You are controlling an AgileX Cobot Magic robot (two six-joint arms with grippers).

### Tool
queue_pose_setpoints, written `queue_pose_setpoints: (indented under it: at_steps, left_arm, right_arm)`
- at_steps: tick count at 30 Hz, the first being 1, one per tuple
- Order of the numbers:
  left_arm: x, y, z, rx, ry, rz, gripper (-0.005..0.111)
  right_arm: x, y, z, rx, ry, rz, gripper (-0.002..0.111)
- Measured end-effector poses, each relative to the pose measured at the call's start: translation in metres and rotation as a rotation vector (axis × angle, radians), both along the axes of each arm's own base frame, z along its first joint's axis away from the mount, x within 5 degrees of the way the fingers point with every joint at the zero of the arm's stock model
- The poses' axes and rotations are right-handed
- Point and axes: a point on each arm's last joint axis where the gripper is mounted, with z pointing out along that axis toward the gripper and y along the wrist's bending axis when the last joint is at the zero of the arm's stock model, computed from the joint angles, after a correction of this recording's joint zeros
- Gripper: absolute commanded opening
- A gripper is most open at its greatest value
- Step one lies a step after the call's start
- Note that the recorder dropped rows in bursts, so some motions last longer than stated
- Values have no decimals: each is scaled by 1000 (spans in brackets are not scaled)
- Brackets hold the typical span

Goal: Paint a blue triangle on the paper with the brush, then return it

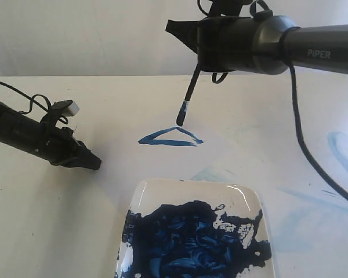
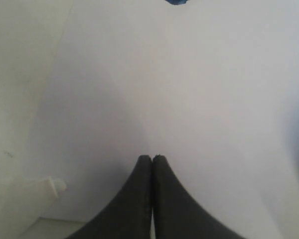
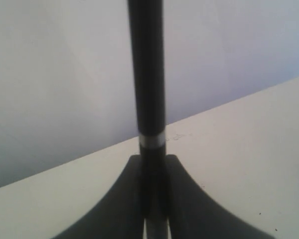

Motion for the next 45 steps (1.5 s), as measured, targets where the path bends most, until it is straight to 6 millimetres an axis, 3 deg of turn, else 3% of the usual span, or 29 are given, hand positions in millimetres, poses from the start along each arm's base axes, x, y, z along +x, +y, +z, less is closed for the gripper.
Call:
queue_pose_setpoints:
  at_steps: [18,34,45]
  left_arm:
    - [0,0,0,0,0,0,0]
    - [0,0,0,0,0,0,0]
    - [0,0,0,0,0,0,0]
  right_arm:
    - [4,2,-16,1,16,-28,0]
    - [2,-4,-11,-67,11,-58,0]
    - [-7,4,-8,-119,1,-54,0]
